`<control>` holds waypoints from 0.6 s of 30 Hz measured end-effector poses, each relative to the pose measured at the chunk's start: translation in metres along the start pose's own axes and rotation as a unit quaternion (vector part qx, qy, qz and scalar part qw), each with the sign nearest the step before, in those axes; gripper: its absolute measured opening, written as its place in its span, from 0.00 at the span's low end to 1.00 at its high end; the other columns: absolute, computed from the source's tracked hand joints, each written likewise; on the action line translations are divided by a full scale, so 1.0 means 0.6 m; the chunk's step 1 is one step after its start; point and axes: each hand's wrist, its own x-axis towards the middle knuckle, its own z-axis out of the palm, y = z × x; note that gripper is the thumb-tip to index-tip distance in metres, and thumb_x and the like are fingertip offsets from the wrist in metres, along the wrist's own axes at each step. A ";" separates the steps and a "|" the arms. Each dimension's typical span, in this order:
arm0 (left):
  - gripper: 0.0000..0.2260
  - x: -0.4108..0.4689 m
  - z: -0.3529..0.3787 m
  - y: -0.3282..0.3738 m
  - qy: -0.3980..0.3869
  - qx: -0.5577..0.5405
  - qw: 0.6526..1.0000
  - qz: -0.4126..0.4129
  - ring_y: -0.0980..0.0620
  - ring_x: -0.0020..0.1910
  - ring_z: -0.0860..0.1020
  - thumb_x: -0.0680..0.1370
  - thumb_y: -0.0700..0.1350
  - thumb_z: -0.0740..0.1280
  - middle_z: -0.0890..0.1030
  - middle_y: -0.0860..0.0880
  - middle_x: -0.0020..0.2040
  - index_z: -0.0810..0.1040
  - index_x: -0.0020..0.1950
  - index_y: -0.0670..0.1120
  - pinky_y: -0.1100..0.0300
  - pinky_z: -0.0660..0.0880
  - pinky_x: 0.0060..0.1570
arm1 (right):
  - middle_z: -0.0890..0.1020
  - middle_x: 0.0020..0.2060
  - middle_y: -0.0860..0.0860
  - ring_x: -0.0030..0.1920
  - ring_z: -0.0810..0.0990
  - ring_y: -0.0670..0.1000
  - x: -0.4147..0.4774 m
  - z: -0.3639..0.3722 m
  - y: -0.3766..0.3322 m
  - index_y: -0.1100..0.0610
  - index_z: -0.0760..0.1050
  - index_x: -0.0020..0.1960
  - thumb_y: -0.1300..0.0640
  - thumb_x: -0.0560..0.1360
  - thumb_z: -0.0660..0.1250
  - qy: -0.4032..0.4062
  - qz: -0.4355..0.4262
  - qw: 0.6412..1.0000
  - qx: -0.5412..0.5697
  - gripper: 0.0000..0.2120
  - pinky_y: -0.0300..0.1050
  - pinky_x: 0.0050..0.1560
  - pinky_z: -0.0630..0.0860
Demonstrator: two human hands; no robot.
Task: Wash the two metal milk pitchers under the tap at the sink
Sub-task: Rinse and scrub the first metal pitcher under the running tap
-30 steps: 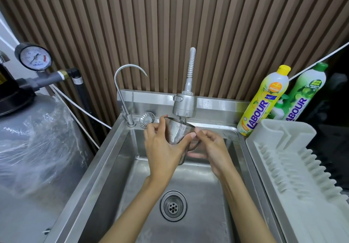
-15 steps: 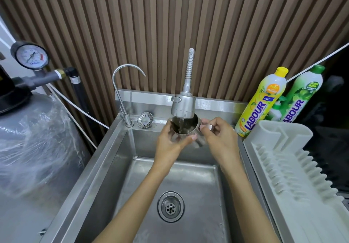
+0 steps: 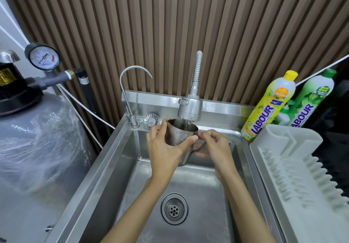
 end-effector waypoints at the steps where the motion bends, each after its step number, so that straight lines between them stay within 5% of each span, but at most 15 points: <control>1: 0.40 0.000 0.001 -0.001 -0.017 0.002 1.000 -0.018 0.55 0.51 0.71 0.54 0.71 0.72 0.72 0.54 0.47 0.77 0.59 0.49 0.79 0.62 0.47 | 0.83 0.39 0.57 0.33 0.83 0.48 -0.002 -0.003 -0.002 0.63 0.76 0.43 0.59 0.75 0.65 0.013 0.005 1.000 -0.017 0.06 0.50 0.39 0.83; 6: 0.22 0.008 0.007 -0.011 -0.146 -0.064 0.983 -0.096 0.65 0.43 0.78 0.61 0.63 0.75 0.79 0.56 0.45 0.80 0.48 0.52 0.79 0.69 0.43 | 0.83 0.33 0.53 0.36 0.83 0.56 -0.010 -0.021 -0.027 0.58 0.75 0.35 0.51 0.70 0.68 0.110 -0.046 0.965 -0.235 0.11 0.55 0.44 0.81; 10: 0.18 0.021 0.016 -0.020 -0.235 -0.193 0.940 -0.157 0.57 0.50 0.82 0.66 0.46 0.78 0.85 0.52 0.47 0.81 0.54 0.51 0.65 0.74 0.52 | 0.81 0.36 0.50 0.42 0.79 0.54 -0.022 -0.020 -0.049 0.52 0.71 0.36 0.52 0.73 0.68 0.126 -0.134 0.928 -0.324 0.10 0.44 0.43 0.72; 14: 0.21 0.033 0.026 -0.011 -0.209 -0.245 0.940 -0.116 0.64 0.49 0.79 0.65 0.35 0.77 0.83 0.54 0.50 0.77 0.55 0.48 0.70 0.73 0.51 | 0.82 0.47 0.45 0.49 0.81 0.49 -0.009 -0.017 -0.035 0.55 0.71 0.37 0.62 0.74 0.68 0.083 -0.151 0.968 -0.180 0.09 0.43 0.51 0.76; 18: 0.30 0.044 0.020 -0.007 -0.145 -0.227 0.962 -0.045 0.63 0.53 0.78 0.63 0.31 0.77 0.79 0.51 0.56 0.73 0.59 0.53 0.71 0.72 0.53 | 0.80 0.52 0.41 0.46 0.79 0.30 0.002 -0.015 -0.014 0.58 0.66 0.36 0.65 0.75 0.65 -0.004 -0.097 0.995 -0.025 0.12 0.24 0.46 0.72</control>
